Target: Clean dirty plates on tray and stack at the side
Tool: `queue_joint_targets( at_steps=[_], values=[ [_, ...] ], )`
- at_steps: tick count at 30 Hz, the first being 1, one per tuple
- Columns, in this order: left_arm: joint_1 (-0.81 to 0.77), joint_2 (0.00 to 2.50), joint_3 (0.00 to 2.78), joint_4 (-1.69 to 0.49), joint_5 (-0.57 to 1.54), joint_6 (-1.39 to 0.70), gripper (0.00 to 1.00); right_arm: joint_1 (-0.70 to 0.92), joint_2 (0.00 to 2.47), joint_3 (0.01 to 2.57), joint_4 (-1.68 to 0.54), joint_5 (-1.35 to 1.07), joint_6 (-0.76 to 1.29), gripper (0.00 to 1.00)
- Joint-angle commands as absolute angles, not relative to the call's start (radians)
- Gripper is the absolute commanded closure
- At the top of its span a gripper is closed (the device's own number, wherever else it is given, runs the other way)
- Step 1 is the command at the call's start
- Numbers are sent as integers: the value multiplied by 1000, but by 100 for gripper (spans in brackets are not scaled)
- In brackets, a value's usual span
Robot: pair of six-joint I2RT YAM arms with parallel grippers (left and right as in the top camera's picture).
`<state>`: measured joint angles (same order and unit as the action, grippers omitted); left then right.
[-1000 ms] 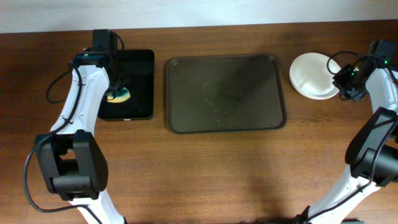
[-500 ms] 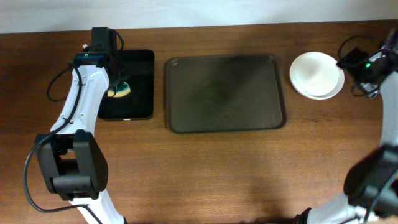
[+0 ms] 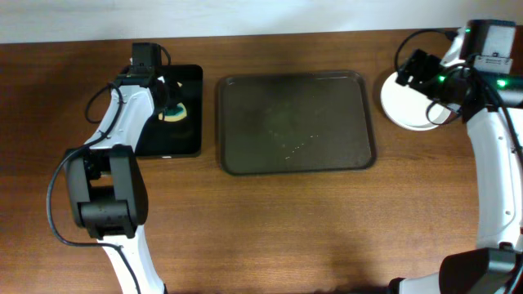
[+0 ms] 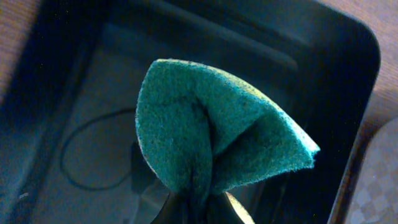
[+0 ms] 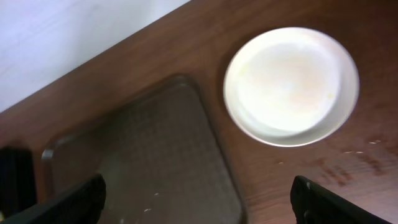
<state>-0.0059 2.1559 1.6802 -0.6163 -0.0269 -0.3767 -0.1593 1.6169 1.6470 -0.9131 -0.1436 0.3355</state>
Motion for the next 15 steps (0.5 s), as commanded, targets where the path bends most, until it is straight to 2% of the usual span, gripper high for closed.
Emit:
queue_joint_targets(
  at_steps=[1,5,7,9,10,11,13,15],
  values=[
    [-3,2195,1680,-608,10,-343,96,-118,1613,1647,-918,-123,321,4],
    [-3,2224,1680,-630,-7,-343,89,-96,1587,1647,-936,-120,295,4],
    [-3,2228,1680,-633,-7,-343,71,-92,1551,1647,-939,-120,295,4],
    [-3,2228,1680,-624,-9,-343,48,-92,1502,1647,-939,-120,292,3],
    [-3,2228,1680,-621,-19,-343,28,-92,1474,1647,-939,-120,286,2],
    [-3,2227,1680,-621,-27,-342,22,-92,1459,1647,-939,-119,282,2],
    [-1,2213,1691,-626,-26,-342,18,-92,1408,1647,-941,-118,258,1],
    [4,2170,1713,-642,-26,-342,8,-92,1372,1647,-947,-104,258,2]
  ],
)
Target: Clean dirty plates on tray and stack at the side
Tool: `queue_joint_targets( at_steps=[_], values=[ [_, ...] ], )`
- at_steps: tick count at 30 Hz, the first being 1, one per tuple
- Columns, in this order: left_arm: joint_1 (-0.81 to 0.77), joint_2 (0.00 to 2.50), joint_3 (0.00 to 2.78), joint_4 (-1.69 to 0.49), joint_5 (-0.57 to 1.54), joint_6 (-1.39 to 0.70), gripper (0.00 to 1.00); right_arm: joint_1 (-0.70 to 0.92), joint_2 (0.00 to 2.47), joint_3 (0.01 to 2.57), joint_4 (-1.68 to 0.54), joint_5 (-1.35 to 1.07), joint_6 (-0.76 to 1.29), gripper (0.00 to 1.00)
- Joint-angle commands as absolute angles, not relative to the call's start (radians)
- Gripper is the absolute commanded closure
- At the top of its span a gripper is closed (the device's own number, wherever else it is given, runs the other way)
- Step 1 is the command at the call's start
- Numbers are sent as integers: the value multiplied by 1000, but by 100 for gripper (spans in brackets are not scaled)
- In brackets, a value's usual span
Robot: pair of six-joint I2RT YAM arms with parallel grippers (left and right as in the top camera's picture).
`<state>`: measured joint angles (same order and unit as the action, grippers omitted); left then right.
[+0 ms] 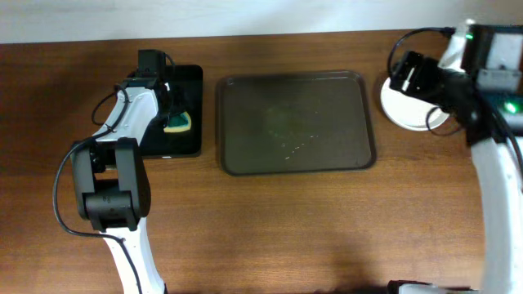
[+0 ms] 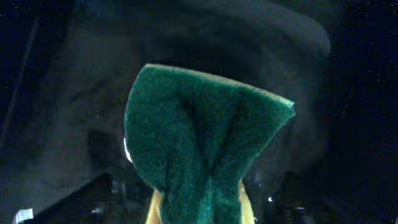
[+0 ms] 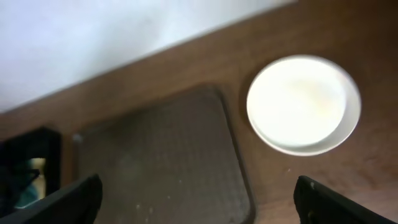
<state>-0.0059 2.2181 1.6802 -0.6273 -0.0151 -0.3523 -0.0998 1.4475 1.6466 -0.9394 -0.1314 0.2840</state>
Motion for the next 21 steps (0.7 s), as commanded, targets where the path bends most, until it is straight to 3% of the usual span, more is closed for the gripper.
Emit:
queue_joint_targets(
  at_steps=[1,4,12,16,21],
  values=[
    [7,2138,1729,-653,-26,-342,6,-92,1355,1647,-955,-93,258,1],
    [11,2012,1766,-692,-26,-342,0,-92,1314,1647,-1005,-93,241,2],
    [9,1633,1768,-867,-22,-343,1,-92,1131,1620,-1160,-131,138,2],
    [9,1515,1768,-1084,-22,-343,1,-92,931,1428,-1148,-157,115,2],
    [10,1505,1768,-1147,-22,-343,1,-92,779,1220,-1104,-158,116,2]
  ],
)
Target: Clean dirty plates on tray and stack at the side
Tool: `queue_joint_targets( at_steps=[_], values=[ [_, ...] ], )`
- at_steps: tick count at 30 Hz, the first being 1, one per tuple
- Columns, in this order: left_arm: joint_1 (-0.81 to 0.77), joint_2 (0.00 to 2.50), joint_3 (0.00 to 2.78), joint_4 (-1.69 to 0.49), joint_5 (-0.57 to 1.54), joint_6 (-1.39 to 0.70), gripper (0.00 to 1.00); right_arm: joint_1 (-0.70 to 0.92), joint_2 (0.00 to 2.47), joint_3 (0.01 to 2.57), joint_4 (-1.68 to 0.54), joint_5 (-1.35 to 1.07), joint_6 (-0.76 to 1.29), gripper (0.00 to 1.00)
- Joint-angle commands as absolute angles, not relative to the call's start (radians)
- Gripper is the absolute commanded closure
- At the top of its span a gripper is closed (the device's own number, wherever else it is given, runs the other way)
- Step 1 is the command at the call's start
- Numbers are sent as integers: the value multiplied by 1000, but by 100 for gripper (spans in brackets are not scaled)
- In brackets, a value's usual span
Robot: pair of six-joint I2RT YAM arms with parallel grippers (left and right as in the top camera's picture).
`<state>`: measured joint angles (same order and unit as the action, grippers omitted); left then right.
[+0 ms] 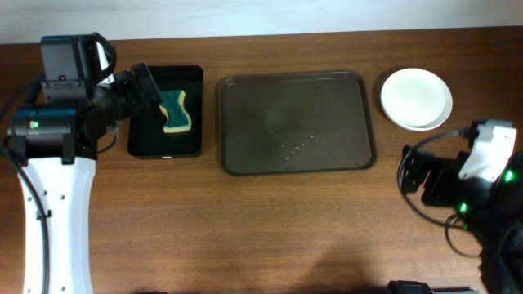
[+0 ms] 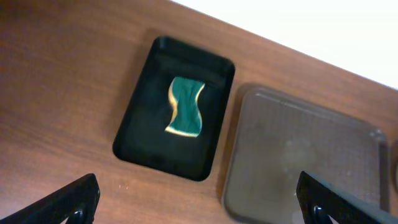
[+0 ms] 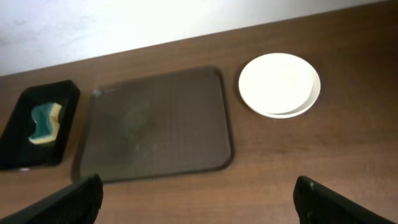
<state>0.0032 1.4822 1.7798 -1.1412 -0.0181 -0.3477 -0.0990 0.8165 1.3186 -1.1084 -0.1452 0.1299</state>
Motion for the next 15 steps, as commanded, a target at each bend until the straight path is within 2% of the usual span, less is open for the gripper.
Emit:
queue_joint_targets(
  at_steps=[1,15],
  values=[
    [10,1505,1768,-1146,-22,-343,1,-92,769,1196,-1115,-158,116,2],
    [10,1505,1768,-1146,-22,-343,1,-92,871,1168,-1178,-117,115,2]
  ],
)
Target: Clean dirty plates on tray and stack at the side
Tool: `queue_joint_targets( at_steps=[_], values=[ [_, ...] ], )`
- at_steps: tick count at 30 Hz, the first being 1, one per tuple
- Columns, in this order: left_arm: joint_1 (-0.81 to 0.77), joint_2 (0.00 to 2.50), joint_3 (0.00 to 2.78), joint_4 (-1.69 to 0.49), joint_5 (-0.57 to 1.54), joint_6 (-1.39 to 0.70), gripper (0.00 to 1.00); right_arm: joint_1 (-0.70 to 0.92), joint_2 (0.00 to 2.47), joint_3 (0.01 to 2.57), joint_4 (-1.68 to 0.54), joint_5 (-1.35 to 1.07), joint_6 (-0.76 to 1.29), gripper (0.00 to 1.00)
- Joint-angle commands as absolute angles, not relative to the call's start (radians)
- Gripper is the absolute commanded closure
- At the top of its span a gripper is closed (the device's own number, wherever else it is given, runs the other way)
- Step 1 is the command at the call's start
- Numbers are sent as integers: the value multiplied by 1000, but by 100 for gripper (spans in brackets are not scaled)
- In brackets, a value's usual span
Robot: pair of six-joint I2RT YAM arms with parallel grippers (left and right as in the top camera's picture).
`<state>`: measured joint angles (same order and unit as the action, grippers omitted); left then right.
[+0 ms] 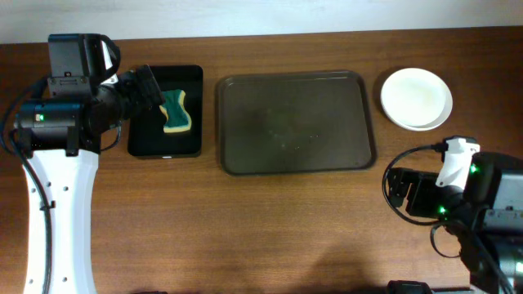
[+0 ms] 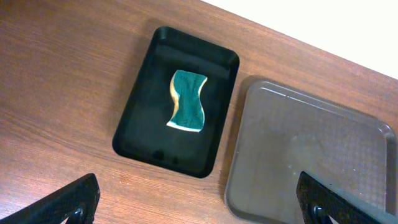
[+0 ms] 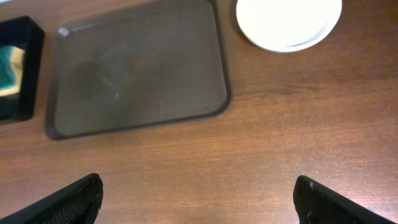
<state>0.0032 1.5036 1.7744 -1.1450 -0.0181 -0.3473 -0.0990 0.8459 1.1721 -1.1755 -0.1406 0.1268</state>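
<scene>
The brown tray (image 1: 294, 122) lies mid-table with no plates on it, only faint crumbs. White plates (image 1: 416, 98) sit stacked on the table to its right, also seen as the plates (image 3: 288, 22) in the right wrist view. A green-and-yellow sponge (image 2: 188, 101) lies in the black tray (image 2: 134, 134). My left gripper (image 1: 145, 88) hovers high by the black tray; its jaws (image 2: 199, 205) are open and hold nothing. My right gripper (image 1: 398, 189) is pulled back to the front right, with its jaws (image 3: 199, 202) open and holding nothing.
The black tray (image 1: 139, 135) sits left of the brown tray (image 3: 137, 62), a narrow gap between them. Bare wooden tabletop (image 1: 270, 229) stretches across the front. The table's far edge meets a white wall (image 1: 245, 16).
My right gripper has drawn back further toward the table's front and tilted downward, so the plates now show at the top of its view. The left arm has barely shifted.
First my left gripper held the sponge pinched over the black tray and my right gripper hovered open by the white plates. Then the sponge was down inside the black tray. After that it lay flat there, both arms raised and withdrawn, as now.
</scene>
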Motion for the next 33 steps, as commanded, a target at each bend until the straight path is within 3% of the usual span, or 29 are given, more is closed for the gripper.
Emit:
queue_joint_targets(
  at_steps=[1,11,19,33],
  values=[
    [10,1505,1768,-1146,-22,-343,0,-92,879,1168,-1177,-115,115,2],
    [10,1505,1768,-1146,-22,-343,0,-90,859,1150,-1137,-142,115,2],
    [10,1505,1768,-1146,-22,-343,1,54,427,764,-728,-72,48,2],
    [10,1505,1768,-1146,-22,-343,1,56,3,191,-182,-70,48,2]
  ],
)
